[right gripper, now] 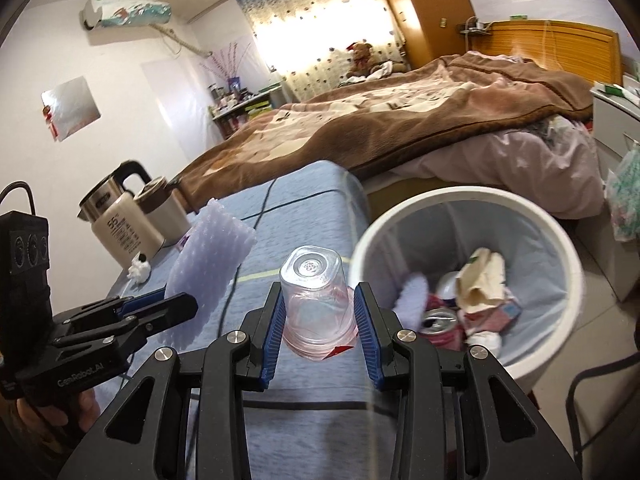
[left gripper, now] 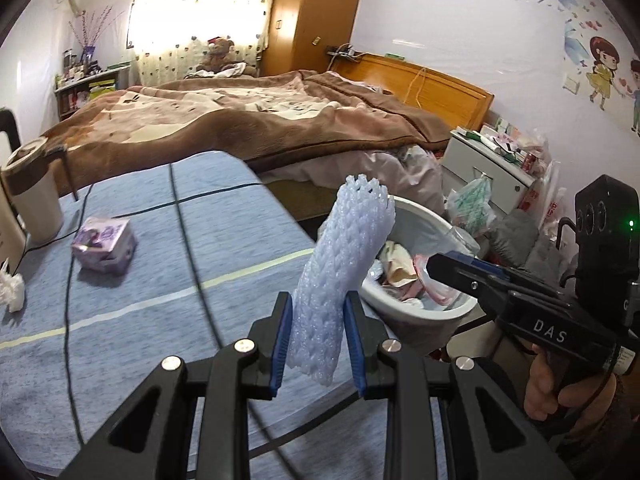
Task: Collect trash
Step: 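Carry the plastic cup and foam net over the bin and open both tools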
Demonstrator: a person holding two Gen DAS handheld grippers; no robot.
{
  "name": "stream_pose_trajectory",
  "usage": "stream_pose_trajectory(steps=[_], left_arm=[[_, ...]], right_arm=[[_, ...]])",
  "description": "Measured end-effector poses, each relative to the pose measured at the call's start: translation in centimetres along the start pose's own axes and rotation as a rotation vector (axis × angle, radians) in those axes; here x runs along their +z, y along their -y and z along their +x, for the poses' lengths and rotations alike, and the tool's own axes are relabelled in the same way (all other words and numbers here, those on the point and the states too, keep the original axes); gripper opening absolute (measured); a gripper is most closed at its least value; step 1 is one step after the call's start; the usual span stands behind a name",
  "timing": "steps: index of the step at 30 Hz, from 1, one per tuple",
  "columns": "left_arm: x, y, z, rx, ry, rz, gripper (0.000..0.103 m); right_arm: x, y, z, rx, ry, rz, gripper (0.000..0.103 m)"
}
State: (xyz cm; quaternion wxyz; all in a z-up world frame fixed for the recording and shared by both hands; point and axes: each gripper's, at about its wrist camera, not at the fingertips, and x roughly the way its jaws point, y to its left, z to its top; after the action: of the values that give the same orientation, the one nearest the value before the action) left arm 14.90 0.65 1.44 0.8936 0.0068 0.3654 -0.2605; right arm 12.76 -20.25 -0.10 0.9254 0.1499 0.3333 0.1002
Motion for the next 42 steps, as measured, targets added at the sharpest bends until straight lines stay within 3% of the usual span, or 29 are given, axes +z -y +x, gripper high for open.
stream_pose_trajectory(steps=[21, 33, 42], left_arm=[[2.2, 8.0, 5.6, -0.082, -0.045, 0.064, 0.028], [3.1, 9.3, 9.2, -0.083, -0.098, 0.037, 0.028], [3.2, 8.8, 11.7, -0.039, -0.144, -0.009, 0.028]], right_arm=[[1.9, 8.9, -2.8, -0.113, 0.04, 0.09, 0.036], [2.5, 12.3, -0.9, -0.204, -0.009, 0.096, 0.036], [2.2, 13.4, 1.3, -0.188, -0.078, 0.08, 0.036]])
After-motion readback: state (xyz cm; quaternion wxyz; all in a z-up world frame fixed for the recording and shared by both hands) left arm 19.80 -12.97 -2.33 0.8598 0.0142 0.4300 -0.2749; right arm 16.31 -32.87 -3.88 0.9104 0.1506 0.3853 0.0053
